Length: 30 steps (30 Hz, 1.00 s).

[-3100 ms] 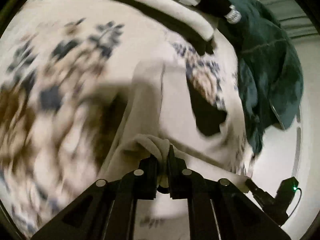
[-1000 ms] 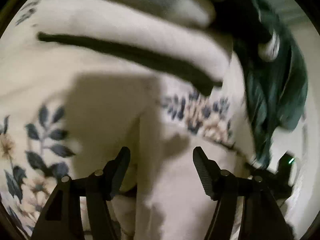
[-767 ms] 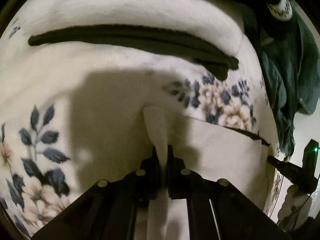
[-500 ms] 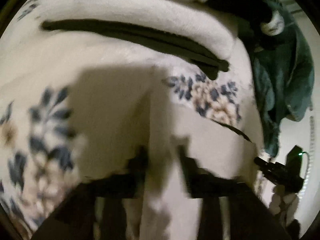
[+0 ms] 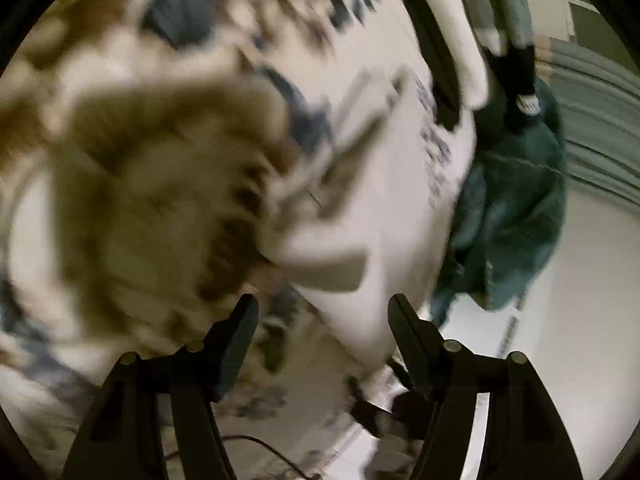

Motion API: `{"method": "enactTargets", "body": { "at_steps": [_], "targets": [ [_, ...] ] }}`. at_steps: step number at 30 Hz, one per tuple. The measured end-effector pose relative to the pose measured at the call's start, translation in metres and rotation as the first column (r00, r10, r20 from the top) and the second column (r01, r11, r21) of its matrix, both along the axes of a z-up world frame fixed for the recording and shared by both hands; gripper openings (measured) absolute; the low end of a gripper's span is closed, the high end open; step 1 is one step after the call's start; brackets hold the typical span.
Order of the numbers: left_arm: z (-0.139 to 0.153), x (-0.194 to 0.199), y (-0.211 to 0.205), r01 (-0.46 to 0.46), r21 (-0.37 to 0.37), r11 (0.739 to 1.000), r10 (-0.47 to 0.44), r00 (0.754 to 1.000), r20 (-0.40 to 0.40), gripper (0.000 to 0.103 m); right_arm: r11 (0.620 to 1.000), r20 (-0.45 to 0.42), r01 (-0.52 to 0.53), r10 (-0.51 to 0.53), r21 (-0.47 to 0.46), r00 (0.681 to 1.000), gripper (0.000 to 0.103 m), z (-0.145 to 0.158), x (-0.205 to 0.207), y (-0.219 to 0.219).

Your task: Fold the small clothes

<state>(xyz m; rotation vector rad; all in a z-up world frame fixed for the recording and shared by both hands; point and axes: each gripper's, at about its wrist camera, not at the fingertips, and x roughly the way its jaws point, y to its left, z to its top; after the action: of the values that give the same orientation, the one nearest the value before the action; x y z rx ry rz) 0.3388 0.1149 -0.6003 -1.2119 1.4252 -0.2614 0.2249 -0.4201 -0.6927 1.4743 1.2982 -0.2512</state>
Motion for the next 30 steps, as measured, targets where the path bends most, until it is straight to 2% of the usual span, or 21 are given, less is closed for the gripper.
{"method": "enactTargets", "body": {
  "at_steps": [3, 5, 9, 12, 15, 17, 18, 19, 22, 26, 30],
  "targets": [
    [-0.008, 0.010, -0.031, 0.025, -0.042, 0.999, -0.025, 1.000, 0.007, 0.068, 1.000, 0.047, -0.015, 0.015, 0.001, 0.999, 0.076, -0.006, 0.006, 0.015],
    [-0.017, 0.022, -0.047, 0.053, -0.023, 0.998, -0.053, 0.999, 0.000, 0.069, 0.999, 0.063, -0.031, 0.030, 0.011, 0.998, 0.076, -0.008, 0.010, 0.025],
    [-0.038, 0.037, -0.061, 0.015, -0.009, 1.000, -0.015, 1.000, -0.026, 0.069, 0.997, 0.081, -0.047, 0.043, 0.058, 0.996, 0.076, -0.011, 0.020, 0.035],
    [-0.044, 0.046, -0.064, -0.046, 0.002, 0.999, 0.046, 0.998, -0.036, 0.069, 0.994, 0.095, 0.019, -0.030, 0.108, 0.995, 0.076, -0.020, 0.023, 0.037],
    [-0.036, 0.049, -0.061, -0.107, 0.017, 0.994, 0.108, 0.994, -0.010, 0.066, 0.981, 0.113, 0.120, -0.138, 0.152, 0.984, 0.075, -0.029, 0.027, 0.036],
    [-0.024, 0.050, -0.061, -0.115, 0.090, 0.989, 0.114, 0.993, 0.022, 0.032, 0.975, 0.117, 0.172, -0.189, 0.141, 0.975, 0.053, -0.029, 0.030, 0.034],
    [-0.017, 0.049, -0.060, -0.113, 0.116, 0.987, 0.109, 0.993, 0.038, 0.021, 0.977, 0.111, 0.171, -0.186, 0.127, 0.976, 0.027, -0.027, 0.032, 0.034],
    [-0.010, 0.048, -0.060, -0.115, 0.125, 0.985, 0.109, 0.992, 0.056, 0.018, 0.978, 0.113, 0.172, -0.186, 0.121, 0.976, 0.021, -0.024, 0.035, 0.035],
    [0.015, 0.048, -0.061, -0.097, 0.175, 0.980, 0.082, 0.992, 0.095, 0.016, 0.985, 0.121, 0.151, -0.161, 0.085, 0.979, 0.016, -0.003, 0.042, 0.038],
    [0.056, 0.060, -0.064, -0.089, 0.189, 0.978, 0.074, 0.994, 0.084, 0.016, 0.993, 0.145, 0.113, -0.118, 0.042, 0.982, 0.014, 0.046, 0.052, 0.034],
    [0.111, 0.097, -0.065, -0.069, 0.186, 0.980, 0.051, 0.993, 0.103, 0.016, 0.997, 0.213, 0.074, -0.073, 0.001, 0.974, 0.014, 0.129, 0.100, 0.031]
  ]
}}
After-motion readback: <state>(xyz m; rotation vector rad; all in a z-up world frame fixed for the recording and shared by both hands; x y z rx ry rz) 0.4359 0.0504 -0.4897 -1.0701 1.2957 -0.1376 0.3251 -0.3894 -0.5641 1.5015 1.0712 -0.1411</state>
